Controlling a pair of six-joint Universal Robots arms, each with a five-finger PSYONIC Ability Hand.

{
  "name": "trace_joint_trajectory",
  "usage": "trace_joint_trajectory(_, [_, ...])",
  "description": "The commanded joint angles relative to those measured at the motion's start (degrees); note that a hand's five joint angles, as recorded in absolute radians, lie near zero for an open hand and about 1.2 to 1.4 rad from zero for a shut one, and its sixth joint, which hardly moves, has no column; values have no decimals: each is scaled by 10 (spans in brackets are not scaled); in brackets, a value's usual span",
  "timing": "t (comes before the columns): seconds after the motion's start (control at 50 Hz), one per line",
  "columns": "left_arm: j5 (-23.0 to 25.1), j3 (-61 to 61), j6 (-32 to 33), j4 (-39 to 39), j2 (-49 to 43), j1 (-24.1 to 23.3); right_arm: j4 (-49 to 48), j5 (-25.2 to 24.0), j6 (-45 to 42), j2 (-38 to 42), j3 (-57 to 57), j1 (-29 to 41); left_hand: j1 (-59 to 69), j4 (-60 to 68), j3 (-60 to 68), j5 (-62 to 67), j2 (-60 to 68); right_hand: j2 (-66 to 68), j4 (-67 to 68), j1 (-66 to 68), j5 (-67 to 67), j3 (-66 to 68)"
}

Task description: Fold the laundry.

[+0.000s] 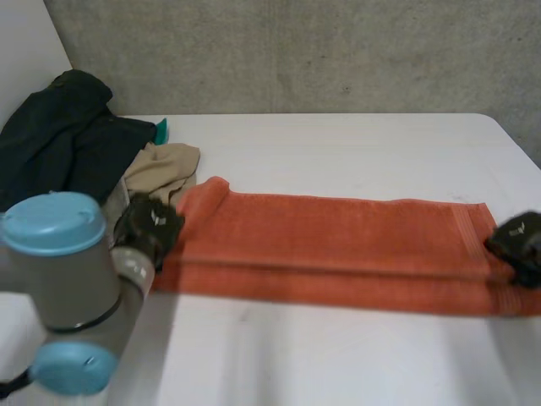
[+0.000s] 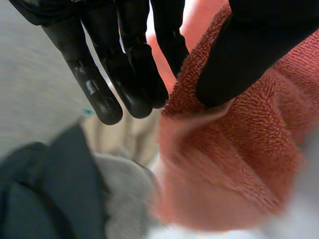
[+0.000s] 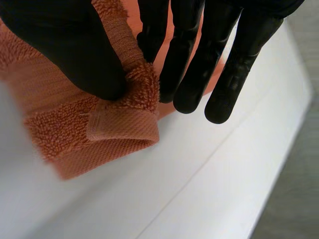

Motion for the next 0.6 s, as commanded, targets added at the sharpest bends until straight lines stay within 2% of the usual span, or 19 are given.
trace_joint_trajectory(0.02, [-16, 103, 0, 68, -86, -10, -84, 26, 29, 66, -85, 30, 156, 111, 116, 143, 113, 128, 120, 235, 128, 120])
trace_joint_trajectory(0.1, [-1, 187, 7, 78, -130, -8, -125, 31, 22, 91, -140, 53, 156, 111, 116, 143, 113, 128, 120, 235, 128, 120])
trace_joint_trajectory(0.12, [5, 218, 9, 82, -142, -6, -152, 34, 24, 108, -190, 67, 156, 111, 116, 143, 113, 128, 120, 235, 128, 120])
trace_joint_trajectory(0.18, [12, 366, 24, 94, -192, -1, -203, 37, 38, 126, -278, 85, 156, 111, 116, 143, 113, 128, 120, 235, 128, 120])
trace_joint_trajectory(0.22, [12, 475, 29, 113, -204, 6, -274, 38, 68, 124, -348, 96, 156, 111, 116, 143, 113, 128, 120, 235, 128, 120])
trace_joint_trajectory(0.3, [8, 568, 10, 182, -195, 33, -405, 53, 149, 104, -406, 99, 156, 111, 116, 143, 113, 128, 120, 235, 128, 120])
trace_joint_trajectory(0.36, [9, 566, -21, 215, -167, 41, -435, 67, 190, 70, -408, 97, 156, 111, 116, 143, 113, 128, 120, 235, 128, 120])
trace_joint_trajectory(0.44, [13, 529, -61, 218, -132, 48, -391, 69, 203, 64, -398, 99, 156, 111, 116, 143, 113, 128, 120, 235, 128, 120])
trace_joint_trajectory(0.6, [37, 363, -65, 209, -128, 54, -319, 58, 205, 71, -325, 111, 156, 111, 116, 143, 113, 128, 120, 235, 128, 120])
